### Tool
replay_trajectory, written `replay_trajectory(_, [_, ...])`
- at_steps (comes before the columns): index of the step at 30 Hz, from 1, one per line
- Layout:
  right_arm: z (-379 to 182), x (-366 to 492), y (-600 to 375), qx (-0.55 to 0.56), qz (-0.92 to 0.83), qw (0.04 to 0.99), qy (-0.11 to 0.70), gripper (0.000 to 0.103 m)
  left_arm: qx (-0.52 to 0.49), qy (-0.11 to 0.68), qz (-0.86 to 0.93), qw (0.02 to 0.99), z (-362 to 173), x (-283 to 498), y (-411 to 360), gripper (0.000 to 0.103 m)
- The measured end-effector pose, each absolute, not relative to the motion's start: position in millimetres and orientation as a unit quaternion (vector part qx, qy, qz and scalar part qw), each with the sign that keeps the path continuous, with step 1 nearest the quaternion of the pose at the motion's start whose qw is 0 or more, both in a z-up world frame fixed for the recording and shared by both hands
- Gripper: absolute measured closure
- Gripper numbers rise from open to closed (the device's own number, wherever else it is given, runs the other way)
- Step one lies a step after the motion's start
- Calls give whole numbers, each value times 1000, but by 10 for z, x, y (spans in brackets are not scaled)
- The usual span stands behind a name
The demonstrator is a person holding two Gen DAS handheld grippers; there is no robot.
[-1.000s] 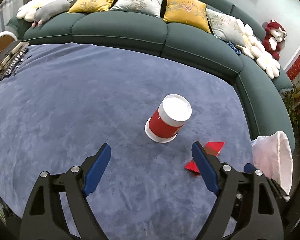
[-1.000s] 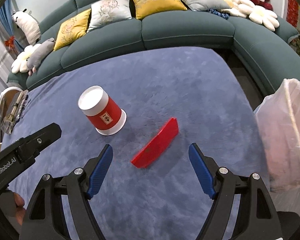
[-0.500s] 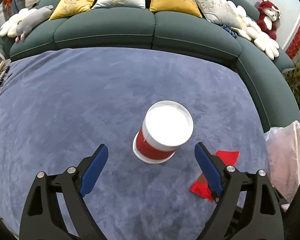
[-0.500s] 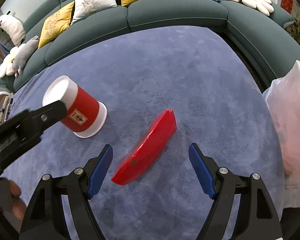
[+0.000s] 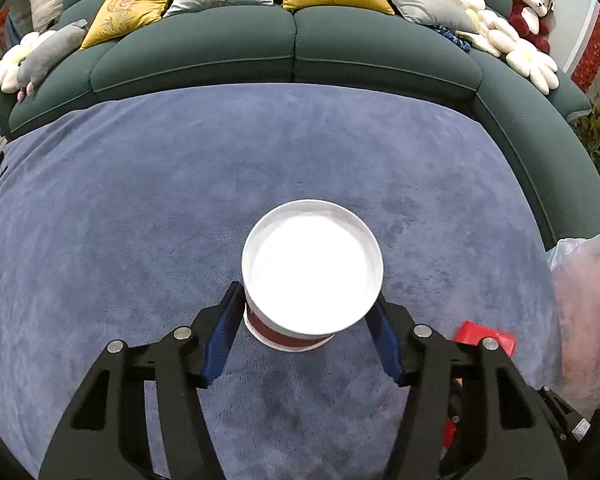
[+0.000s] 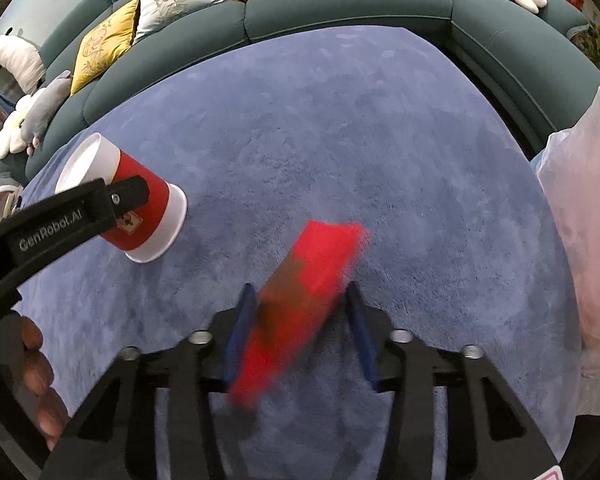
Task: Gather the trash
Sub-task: 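Carry small cup and red envelope over the bin and open both tools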
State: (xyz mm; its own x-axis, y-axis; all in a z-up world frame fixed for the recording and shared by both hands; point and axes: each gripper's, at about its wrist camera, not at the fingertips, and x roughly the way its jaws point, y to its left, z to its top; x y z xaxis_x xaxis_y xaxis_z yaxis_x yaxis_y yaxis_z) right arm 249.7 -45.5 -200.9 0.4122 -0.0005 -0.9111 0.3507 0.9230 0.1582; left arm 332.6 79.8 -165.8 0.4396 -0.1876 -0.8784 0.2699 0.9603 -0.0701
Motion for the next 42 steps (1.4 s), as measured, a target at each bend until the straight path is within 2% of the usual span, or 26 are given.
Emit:
replay_trajectory(7, [-1832,2396,-549,162,-87,839,513,89,22,507,-136,851,-1497,3148,733,47])
replay_trajectory(14, [-1512,2234,-787,179,-88,855,479,95,7,495,-148,856,-1218,2960,559,47])
replay_trajectory(30, [-777,1400,-1738,203,-146,882,398,95,29,464,-227,856,-626,2185,-444,47])
replay_trajectory(42, [-543,623,-2696,224,-213,881,358,95,65,449,-307,837,-429,1606,-1460,47])
